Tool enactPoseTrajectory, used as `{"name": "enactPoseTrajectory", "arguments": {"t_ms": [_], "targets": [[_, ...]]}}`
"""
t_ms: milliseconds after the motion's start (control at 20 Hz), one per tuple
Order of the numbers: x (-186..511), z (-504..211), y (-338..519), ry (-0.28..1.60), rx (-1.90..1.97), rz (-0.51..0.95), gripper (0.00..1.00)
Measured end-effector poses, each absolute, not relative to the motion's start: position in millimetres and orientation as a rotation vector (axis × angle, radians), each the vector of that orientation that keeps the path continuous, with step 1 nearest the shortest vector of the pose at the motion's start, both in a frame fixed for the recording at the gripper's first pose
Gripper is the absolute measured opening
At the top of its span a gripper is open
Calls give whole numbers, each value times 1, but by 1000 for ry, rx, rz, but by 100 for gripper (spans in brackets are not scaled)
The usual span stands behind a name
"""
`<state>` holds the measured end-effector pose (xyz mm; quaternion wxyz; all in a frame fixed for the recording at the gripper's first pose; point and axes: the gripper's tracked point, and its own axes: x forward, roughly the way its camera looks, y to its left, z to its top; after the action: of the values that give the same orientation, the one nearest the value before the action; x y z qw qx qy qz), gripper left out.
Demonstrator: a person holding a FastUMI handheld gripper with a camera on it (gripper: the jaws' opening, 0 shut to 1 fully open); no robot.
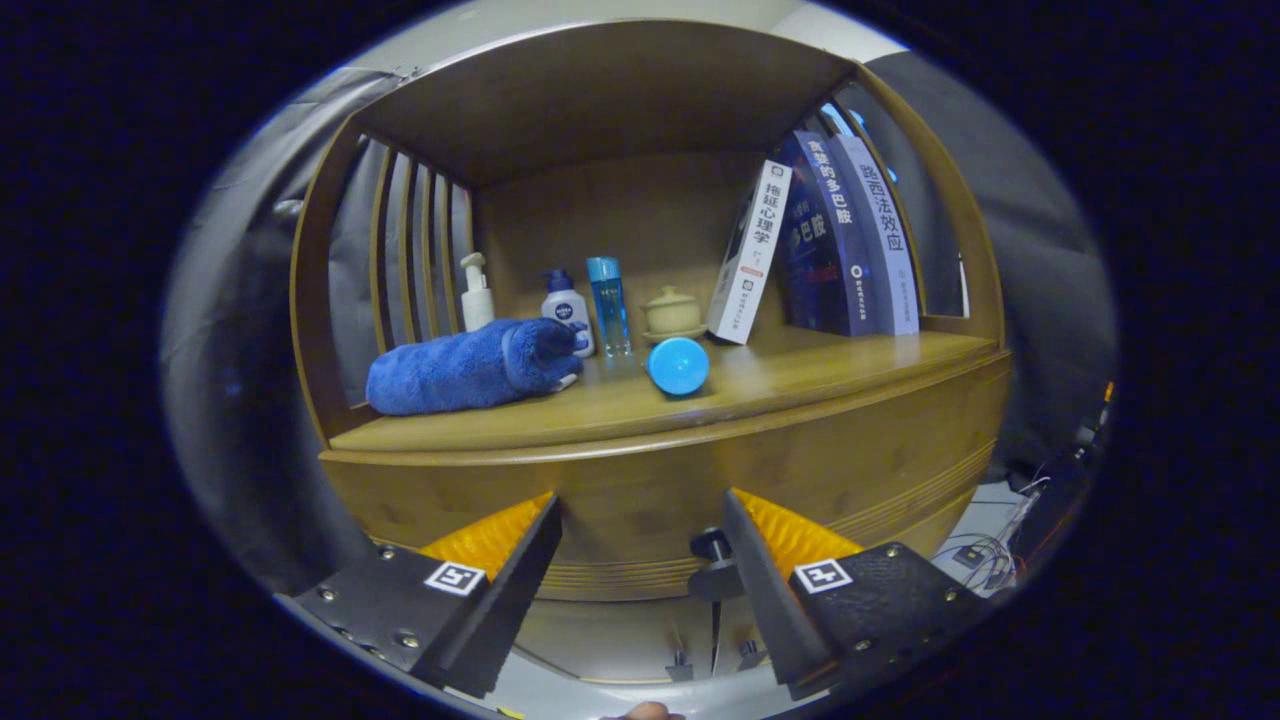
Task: Pull open the drawer, take out the items inside it, and place them on the countertop above the cabinet.
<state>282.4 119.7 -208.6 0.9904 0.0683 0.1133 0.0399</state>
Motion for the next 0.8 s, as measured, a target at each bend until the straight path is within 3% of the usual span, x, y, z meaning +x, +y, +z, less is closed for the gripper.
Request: {"name": "enactPoseTrajectory", "arguments": {"t_ms": [800], "targets": [[208,-33,75,-60,78,12,100]]}}
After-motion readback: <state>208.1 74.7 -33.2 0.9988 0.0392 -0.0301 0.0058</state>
